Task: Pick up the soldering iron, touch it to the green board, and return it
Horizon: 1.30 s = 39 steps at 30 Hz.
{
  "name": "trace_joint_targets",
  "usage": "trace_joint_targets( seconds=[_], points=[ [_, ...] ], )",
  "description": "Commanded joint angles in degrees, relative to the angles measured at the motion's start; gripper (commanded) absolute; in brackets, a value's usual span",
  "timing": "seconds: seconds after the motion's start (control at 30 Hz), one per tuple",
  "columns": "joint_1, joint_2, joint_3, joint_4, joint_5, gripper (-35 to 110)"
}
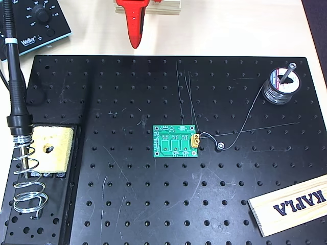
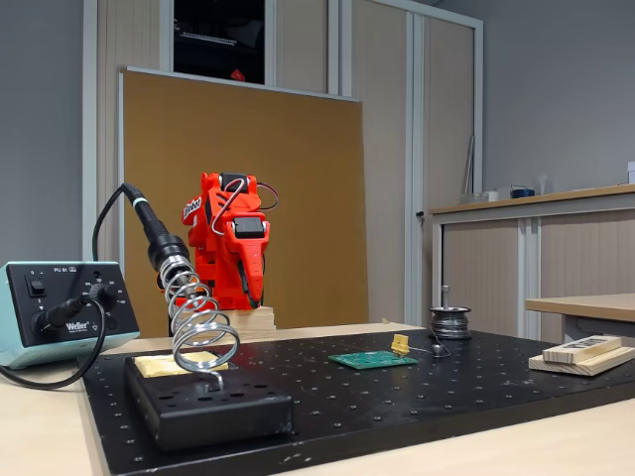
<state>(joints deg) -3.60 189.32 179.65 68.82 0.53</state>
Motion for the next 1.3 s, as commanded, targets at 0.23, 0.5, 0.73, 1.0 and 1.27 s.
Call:
trace_joint_targets(
  seconds=[0.23,0.5,0.73,1.0,1.27],
  points=[
    [1.05,1.23,-0.62,-0.70,-3.60,0],
    [0.62,1.76,-8.61,-7.38,-3.78,0],
    [0.79,-6.33,-23.03,-0.44,-4.13,0],
    [1.67,-28.30,-39.38,-1.14,-5.10,0],
    [5.71,-51.24,-51.24,-11.51,-4.13,2]
  ],
)
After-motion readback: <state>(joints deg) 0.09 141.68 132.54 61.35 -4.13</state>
